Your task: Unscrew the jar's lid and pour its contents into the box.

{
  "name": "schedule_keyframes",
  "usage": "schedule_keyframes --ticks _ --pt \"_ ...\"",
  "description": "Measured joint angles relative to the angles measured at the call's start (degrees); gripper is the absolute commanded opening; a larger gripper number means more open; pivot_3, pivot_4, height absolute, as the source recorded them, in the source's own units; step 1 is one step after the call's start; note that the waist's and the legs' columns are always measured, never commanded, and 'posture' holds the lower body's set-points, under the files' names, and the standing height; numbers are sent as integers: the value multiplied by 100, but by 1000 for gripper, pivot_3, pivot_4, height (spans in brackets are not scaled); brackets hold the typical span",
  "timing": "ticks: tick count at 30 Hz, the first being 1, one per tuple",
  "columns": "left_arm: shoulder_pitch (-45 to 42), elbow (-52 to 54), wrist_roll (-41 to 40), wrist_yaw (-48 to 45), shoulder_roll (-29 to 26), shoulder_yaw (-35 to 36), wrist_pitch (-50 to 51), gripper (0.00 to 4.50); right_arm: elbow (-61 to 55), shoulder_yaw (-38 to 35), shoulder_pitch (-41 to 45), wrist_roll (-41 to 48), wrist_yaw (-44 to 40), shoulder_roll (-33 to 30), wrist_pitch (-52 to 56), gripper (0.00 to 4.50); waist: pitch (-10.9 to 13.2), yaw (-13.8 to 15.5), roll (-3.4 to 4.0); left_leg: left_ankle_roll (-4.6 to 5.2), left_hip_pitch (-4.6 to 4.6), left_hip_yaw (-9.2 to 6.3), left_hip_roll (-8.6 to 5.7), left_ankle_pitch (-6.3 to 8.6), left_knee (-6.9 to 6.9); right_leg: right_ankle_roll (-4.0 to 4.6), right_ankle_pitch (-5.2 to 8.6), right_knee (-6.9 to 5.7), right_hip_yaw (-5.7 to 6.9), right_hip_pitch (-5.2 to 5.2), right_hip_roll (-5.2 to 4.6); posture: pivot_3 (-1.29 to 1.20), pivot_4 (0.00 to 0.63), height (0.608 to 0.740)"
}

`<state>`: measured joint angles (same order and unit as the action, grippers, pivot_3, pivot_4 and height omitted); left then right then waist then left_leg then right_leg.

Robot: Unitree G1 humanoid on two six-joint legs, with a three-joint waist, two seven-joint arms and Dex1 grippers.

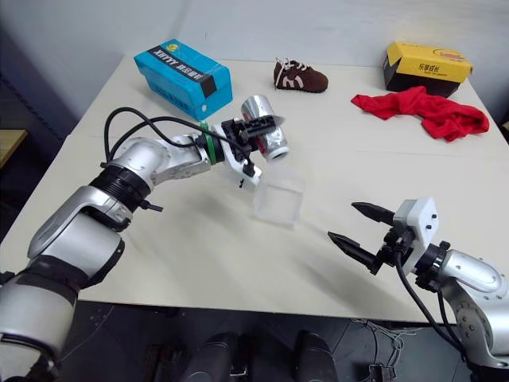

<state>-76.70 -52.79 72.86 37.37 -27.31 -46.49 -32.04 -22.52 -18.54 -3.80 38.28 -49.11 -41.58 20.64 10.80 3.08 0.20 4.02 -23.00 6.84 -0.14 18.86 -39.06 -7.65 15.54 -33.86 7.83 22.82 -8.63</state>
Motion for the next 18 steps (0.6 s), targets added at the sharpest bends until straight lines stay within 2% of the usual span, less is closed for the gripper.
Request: schedule_keyframes --ticks 4,8,13,18 --pt "-131 -466 900 1422 201 -689 972 2314 -100 3 -126 0 109 95 36 4460 3 0 -5 4 -15 -3 -1 -2 -2 -2 -1 0 4 12 -1 0 150 740" --pt "-154 -627 1266 2262 337 -956 1702 2314 -189 3 -205 1 169 164 66 4460 6 -5 -10 5 -17 -5 -1 -3 -5 -3 -1 -2 6 12 -2 0 150 740" --pt "-179 -680 1436 2456 473 -1150 2142 2314 -196 11 -204 2 226 199 70 4460 6 -16 -11 3 -17 -3 0 -5 -10 -3 -1 -4 4 12 -2 0 150 740" --pt "-173 -535 1026 2257 303 -1033 1366 2314 -195 29 -173 2 239 251 70 4460 6 -28 -11 -1 -15 -5 2 -8 -13 -3 -1 -7 4 13 -5 0 150 740"
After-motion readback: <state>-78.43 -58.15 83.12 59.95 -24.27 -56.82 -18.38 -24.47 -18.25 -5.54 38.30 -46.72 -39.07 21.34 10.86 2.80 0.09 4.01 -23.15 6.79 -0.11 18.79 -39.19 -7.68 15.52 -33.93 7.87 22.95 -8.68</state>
